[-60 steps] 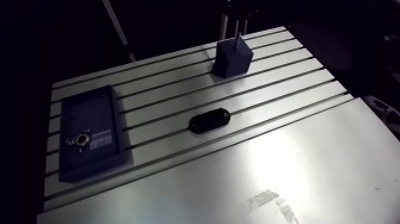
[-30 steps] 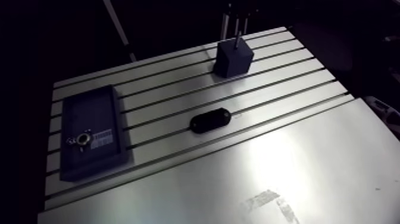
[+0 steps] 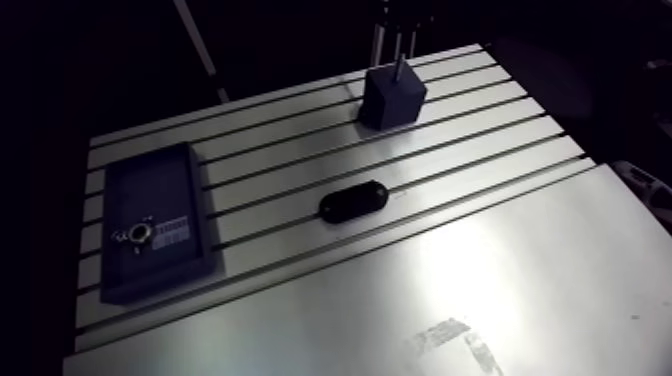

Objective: Pick up the M10 bolt and insert it into the hole until fully seated.

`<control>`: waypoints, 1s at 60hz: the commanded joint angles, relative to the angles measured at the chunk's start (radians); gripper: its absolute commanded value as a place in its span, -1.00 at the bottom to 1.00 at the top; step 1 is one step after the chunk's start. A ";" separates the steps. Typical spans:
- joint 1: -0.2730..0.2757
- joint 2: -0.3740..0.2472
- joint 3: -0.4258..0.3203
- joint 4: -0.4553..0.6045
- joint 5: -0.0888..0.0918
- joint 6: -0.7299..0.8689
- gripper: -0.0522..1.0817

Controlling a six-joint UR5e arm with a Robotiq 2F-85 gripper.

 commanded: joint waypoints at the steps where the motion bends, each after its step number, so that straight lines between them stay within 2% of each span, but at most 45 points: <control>1: -0.003 0.001 0.001 0.000 0.000 0.000 0.99; 44: 0.000 0.004 0.005 0.000 0.000 0.002 0.99; 60: 0.000 0.005 0.019 -0.049 0.002 -0.001 0.99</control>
